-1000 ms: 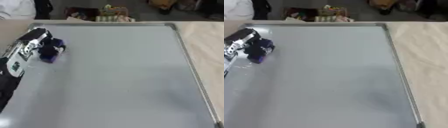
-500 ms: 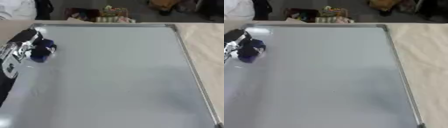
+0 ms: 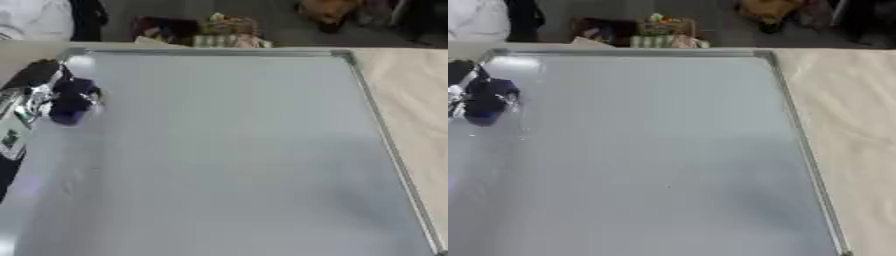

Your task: Wipe the whiteboard clean with a brush.

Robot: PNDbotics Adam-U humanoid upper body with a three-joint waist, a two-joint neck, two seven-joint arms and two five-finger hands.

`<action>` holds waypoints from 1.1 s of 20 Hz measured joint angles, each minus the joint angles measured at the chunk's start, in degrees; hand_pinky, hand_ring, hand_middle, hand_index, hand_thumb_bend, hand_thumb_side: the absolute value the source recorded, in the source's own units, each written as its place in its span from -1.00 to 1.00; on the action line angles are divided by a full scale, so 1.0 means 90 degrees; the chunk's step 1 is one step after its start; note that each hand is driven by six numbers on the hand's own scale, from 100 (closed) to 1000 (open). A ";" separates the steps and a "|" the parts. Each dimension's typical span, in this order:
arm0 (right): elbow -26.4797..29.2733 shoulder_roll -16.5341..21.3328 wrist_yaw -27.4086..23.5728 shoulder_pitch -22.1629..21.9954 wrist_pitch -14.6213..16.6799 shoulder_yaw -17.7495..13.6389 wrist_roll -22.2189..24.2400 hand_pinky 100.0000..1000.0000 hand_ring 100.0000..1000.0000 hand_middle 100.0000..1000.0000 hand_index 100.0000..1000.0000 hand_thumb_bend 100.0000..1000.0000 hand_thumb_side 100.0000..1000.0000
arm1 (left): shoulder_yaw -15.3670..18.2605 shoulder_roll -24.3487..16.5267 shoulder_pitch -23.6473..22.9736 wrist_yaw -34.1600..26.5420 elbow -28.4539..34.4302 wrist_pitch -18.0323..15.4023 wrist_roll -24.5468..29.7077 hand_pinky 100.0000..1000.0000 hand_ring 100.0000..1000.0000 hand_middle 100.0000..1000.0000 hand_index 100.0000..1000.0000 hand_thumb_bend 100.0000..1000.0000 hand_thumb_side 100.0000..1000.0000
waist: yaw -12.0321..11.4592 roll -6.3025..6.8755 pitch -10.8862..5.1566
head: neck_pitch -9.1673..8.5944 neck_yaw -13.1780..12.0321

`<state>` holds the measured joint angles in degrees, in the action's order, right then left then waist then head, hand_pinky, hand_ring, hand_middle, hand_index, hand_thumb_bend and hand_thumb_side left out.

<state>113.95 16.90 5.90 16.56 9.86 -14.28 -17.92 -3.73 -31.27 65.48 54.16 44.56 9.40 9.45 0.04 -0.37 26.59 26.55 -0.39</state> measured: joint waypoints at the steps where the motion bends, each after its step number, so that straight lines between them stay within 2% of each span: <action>1: 0.0000 0.0000 0.0000 0.0000 -0.0001 -0.0002 -0.0001 0.71 0.60 0.10 0.70 -1.00 1.00 | 0.0005 -0.0001 -0.0001 -0.0010 -0.0011 0.0017 -0.0029 0.00 -0.01 -0.47 -0.01 -0.79 -0.10 | 0.0000 0.0000 0.0001 | -0.0001 0.0000; 12: 0.0000 -0.0001 0.0000 0.0002 -0.0001 -0.0013 -0.0001 0.71 0.60 0.10 0.70 -1.00 1.00 | 0.0036 -0.0027 0.0031 -0.0181 -0.0031 0.0039 -0.0200 0.00 -0.04 -0.52 -0.01 -0.88 0.01 | 0.0032 0.0007 0.0050 | -0.0051 -0.0003; 18: 0.0000 -0.0006 0.0000 0.0002 -0.0005 -0.0013 0.0003 0.71 0.60 0.09 0.70 -1.00 1.00 | -0.0041 0.0004 0.0071 -0.0243 -0.0010 0.0014 -0.0291 -0.02 -0.05 -0.54 -0.02 -0.86 -0.03 | 0.0035 0.0034 0.0075 | -0.0051 -0.0015; 22: 0.0000 -0.0010 0.0000 0.0012 0.0003 -0.0013 0.0013 0.71 0.60 0.09 0.70 -1.00 1.00 | -0.0114 0.0066 0.0129 -0.0105 0.0012 -0.0038 -0.0396 -0.02 -0.05 -0.54 -0.02 -0.84 -0.04 | 0.0139 0.0089 0.0121 | -0.0080 -0.0096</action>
<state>113.95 16.81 5.90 16.67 9.89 -14.40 -17.80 -4.75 -30.67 66.64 53.22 44.67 9.06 5.88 1.29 0.43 27.68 25.83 -1.26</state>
